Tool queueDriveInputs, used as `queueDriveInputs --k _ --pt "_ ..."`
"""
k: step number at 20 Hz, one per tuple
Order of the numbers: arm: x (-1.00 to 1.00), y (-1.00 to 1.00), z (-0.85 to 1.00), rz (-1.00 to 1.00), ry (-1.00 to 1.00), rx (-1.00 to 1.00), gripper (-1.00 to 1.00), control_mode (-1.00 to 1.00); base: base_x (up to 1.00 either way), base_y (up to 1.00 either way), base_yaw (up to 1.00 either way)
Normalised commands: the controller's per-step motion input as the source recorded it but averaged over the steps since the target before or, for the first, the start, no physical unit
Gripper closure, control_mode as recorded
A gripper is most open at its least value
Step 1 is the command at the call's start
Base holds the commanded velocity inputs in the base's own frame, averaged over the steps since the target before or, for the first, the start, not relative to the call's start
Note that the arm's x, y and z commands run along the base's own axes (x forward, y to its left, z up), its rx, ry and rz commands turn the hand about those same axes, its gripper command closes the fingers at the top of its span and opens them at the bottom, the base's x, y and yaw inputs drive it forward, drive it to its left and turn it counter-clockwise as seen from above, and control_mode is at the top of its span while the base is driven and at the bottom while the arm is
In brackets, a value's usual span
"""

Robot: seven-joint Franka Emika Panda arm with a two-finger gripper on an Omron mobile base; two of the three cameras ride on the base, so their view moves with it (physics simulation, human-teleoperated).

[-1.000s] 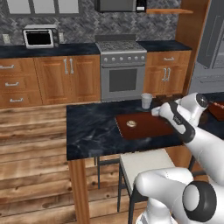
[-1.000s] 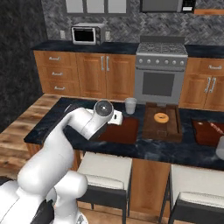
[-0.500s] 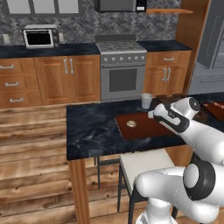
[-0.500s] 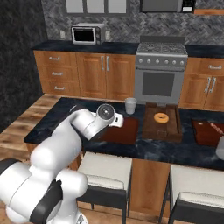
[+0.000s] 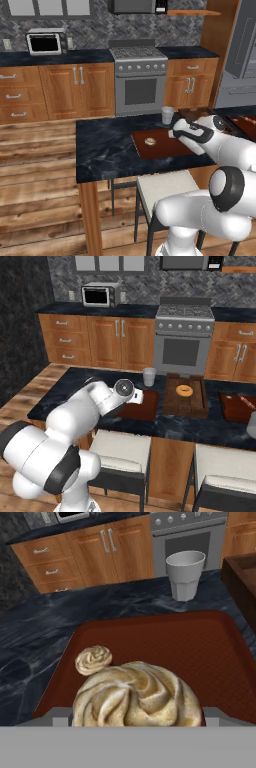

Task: Take the cupcakes from the fridge and place them on the empty tray on the dining counter.

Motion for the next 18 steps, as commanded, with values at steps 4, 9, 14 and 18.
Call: queueDriveInputs --k 4,9,14,18 --pt "0.30 0.00 -0.18 0.00 0.00 0.00 1.00 -1.00 0.00 0.00 0.00" --pt "0.21 -0.05 -0.20 0.00 0.00 0.00 1.00 -1.00 0.00 0.00 0.00" --pt "0.14 -0.09 -0.22 0.00 0.00 0.00 1.00 -1.00 0.00 0.00 0.00" --pt "0.19 -0.03 -0.18 0.00 0.00 0.00 1.00 -1.00 0.00 0.00 0.00"
